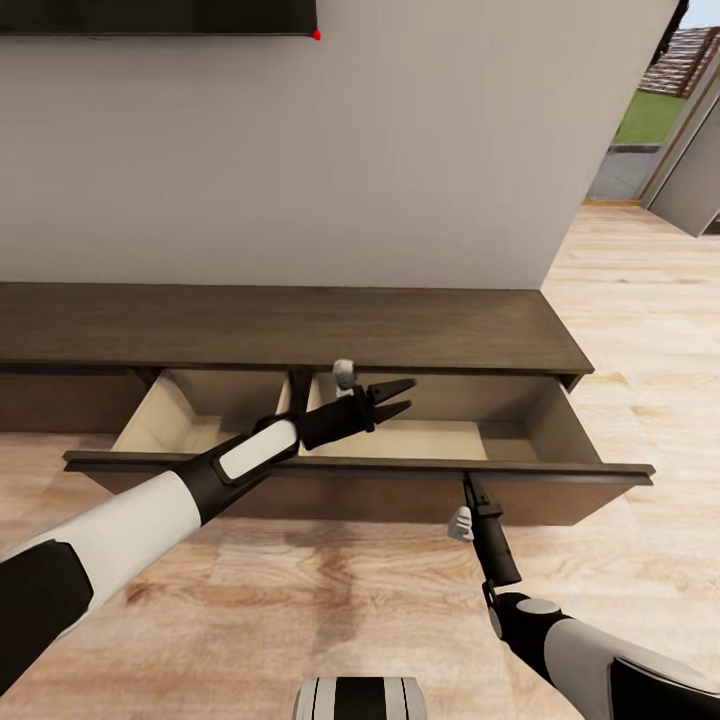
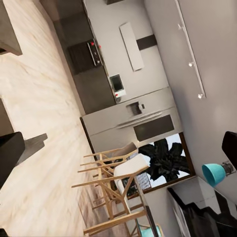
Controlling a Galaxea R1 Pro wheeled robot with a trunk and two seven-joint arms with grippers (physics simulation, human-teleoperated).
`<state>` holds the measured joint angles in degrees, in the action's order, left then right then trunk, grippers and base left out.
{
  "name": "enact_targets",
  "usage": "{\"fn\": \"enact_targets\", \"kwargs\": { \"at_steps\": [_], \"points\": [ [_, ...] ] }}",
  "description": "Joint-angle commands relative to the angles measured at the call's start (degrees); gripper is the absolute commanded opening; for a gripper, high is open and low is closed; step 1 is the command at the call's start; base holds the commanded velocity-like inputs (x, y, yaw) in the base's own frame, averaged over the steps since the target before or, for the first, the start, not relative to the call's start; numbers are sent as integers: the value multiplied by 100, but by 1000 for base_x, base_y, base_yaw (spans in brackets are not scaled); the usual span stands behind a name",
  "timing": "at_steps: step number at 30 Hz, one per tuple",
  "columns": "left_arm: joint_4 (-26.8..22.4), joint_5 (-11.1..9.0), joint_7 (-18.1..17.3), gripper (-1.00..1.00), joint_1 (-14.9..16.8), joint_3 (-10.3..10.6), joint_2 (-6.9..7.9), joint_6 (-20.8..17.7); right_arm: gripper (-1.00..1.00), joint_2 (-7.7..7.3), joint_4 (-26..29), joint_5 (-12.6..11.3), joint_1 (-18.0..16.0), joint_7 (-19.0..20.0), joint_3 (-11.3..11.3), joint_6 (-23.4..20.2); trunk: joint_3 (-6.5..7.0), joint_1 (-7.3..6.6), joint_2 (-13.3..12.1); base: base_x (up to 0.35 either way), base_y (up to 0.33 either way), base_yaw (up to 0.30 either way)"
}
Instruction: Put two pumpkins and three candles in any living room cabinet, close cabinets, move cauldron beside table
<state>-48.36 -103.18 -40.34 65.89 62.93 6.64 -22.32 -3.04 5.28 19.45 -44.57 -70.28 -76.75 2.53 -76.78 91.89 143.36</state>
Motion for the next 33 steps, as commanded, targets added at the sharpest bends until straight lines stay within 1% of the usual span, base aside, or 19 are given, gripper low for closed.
{"fn": "enact_targets", "kwargs": {
  "at_steps": [1, 6, 7, 8, 23, 33],
  "points": [
    [5, -1, 0, 100, -7, 0, 6, 0, -100, -3, -3, -11, 15, 19, 33, -28, -1, 1, 0, 0, 0, 0],
    [10, -1, 0, 100, -15, 0, 12, 0, -100, 3, 4, -11, 27, 4, 48, -33, -1, 1, 0, 0, 0, 0],
    [10, -1, 0, 100, -15, 0, 12, 0, 100, 0, 6, -11, 27, 3, 45, -30, -1, 1, 0, 0, 0, 0],
    [11, -1, 0, 100, -15, 0, 13, 0, 100, -8, 6, -11, 27, 9, 72, -8, -1, 1, 0, 0, 0, 0],
    [11, -1, 0, 100, -15, 0, 13, 2, 100, -21, -1, -11, 27, 8, 72, -9, -1, 1, 0, 0, 0, 0],
    [11, -1, 0, 100, -15, 0, 13, 7, 100, -64, -1, -11, 27, -11, 72, 27, -1, 1, 0, 0, 0, 0]
  ]
}}
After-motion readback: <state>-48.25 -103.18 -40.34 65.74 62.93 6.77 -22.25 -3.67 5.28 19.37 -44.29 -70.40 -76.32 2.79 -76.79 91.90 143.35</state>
